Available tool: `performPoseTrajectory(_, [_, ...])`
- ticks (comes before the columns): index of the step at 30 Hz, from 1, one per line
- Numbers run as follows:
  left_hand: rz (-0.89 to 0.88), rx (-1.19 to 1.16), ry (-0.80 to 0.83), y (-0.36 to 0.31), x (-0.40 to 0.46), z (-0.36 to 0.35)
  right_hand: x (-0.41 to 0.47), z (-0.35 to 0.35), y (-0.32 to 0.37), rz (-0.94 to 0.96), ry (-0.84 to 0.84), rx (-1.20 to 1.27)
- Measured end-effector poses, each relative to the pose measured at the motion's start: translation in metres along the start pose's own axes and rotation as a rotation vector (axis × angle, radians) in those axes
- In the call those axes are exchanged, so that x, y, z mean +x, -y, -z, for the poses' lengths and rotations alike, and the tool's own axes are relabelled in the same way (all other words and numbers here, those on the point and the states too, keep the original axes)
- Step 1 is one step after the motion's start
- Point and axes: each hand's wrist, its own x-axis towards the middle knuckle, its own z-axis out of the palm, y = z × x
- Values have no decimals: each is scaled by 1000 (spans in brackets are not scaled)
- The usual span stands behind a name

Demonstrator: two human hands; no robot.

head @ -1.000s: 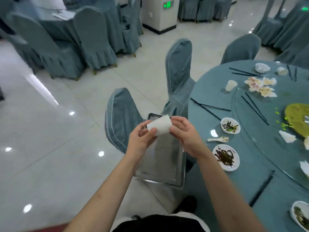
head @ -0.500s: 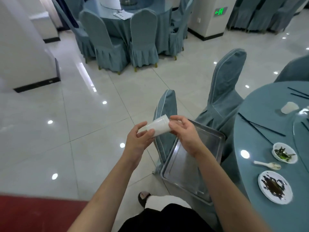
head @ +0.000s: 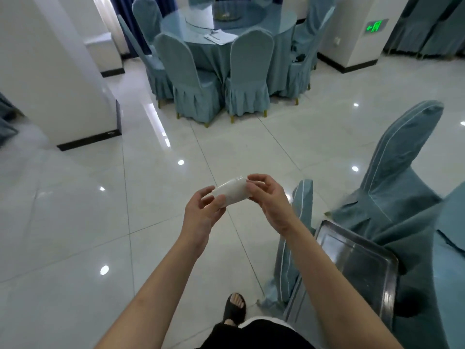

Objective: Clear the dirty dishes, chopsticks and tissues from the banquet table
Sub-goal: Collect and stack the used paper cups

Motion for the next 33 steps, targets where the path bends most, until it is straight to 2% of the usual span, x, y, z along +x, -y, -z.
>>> performPoseTrajectory(7, [-14, 0, -24, -50, 102, -3, 111, -28, 24, 7, -5, -37])
performPoseTrajectory(13, [17, 58, 38, -66, 170, -29, 169, -11, 29, 23, -96, -21])
performPoseTrajectory(23, [131, 164, 295, -59, 309, -88, 256, 36, 25, 25, -432, 51])
performPoseTrajectory(33, [188, 256, 639, -100, 440, -164, 338, 49, 60, 97, -827, 111])
